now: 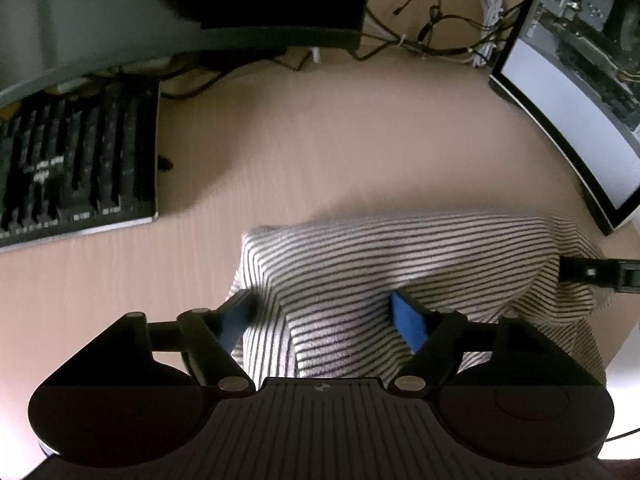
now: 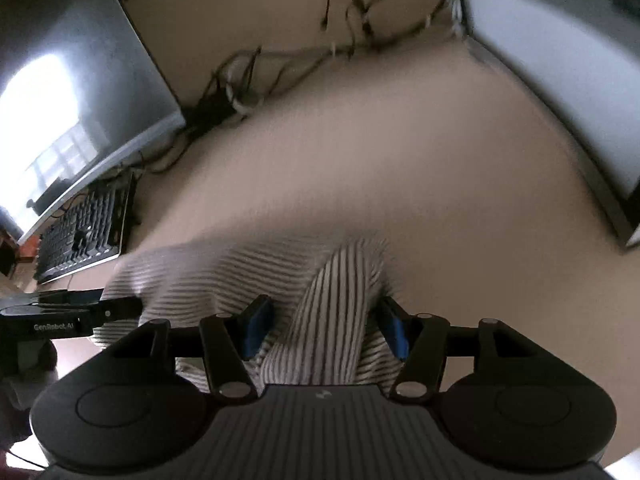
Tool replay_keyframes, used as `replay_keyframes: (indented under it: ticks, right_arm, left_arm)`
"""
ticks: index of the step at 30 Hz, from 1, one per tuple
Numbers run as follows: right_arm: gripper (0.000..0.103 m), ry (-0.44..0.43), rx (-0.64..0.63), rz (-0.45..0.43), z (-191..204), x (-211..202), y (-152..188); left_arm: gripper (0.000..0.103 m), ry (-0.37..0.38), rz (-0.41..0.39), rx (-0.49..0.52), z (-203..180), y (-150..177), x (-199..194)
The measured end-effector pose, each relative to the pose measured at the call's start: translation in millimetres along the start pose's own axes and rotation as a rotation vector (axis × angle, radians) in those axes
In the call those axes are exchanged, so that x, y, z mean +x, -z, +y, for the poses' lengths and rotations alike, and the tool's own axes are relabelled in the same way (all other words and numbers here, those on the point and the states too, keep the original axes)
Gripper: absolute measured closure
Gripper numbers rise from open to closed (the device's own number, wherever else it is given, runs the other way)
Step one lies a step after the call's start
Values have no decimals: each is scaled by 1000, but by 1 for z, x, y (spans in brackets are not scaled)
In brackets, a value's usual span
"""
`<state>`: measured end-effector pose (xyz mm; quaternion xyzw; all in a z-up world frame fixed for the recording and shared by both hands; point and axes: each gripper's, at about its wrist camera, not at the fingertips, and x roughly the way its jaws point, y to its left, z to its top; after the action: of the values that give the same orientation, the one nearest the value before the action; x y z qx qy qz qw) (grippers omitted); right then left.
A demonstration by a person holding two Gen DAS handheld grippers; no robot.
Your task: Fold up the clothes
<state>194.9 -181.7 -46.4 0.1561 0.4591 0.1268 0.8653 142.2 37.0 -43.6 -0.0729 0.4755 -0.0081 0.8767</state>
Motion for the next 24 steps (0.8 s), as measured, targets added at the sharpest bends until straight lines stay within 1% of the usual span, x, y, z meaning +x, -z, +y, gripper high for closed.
replay_keyframes:
  ticks: [1, 4, 9, 12, 15, 16, 17, 19, 21, 22, 24]
  right_arm:
    - [53, -2, 6, 5, 0, 6, 0]
    - [55, -1, 10, -12, 2, 18, -7]
    - [56, 0, -21, -50, 4, 41, -30]
    - [55, 7, -45, -72, 3, 50, -43]
    - [55, 28, -94, -82, -2, 53, -55]
    - [53, 31, -113, -79, -3, 54, -59]
    - [49, 35, -134, -75, -4, 55, -63]
    - [44, 60, -196, -68, -1, 49, -70]
    - [44, 79, -240, -99, 7, 35, -77]
    - [44, 71, -259, -127, 11, 27, -81]
    - [44, 3, -301, -170, 23, 11, -93]
  left_arm:
    - [22, 1, 3, -11, 3, 1, 1]
    - [21, -2, 5, -31, 7, -3, 6]
    - [22, -30, -1, -45, 12, -31, 21]
    - [23, -42, -23, -39, 13, -48, 31]
    - [20, -52, -32, -32, 13, -59, 39]
    - [19, -55, -31, -33, 13, -61, 40]
    - [18, -59, -29, -33, 13, -61, 39]
    - [15, -70, -26, -33, 13, -58, 37]
    - [14, -74, -18, -47, 16, -52, 35]
    - [13, -71, -12, -62, 19, -50, 35]
    - [11, -61, 0, -98, 24, -45, 35]
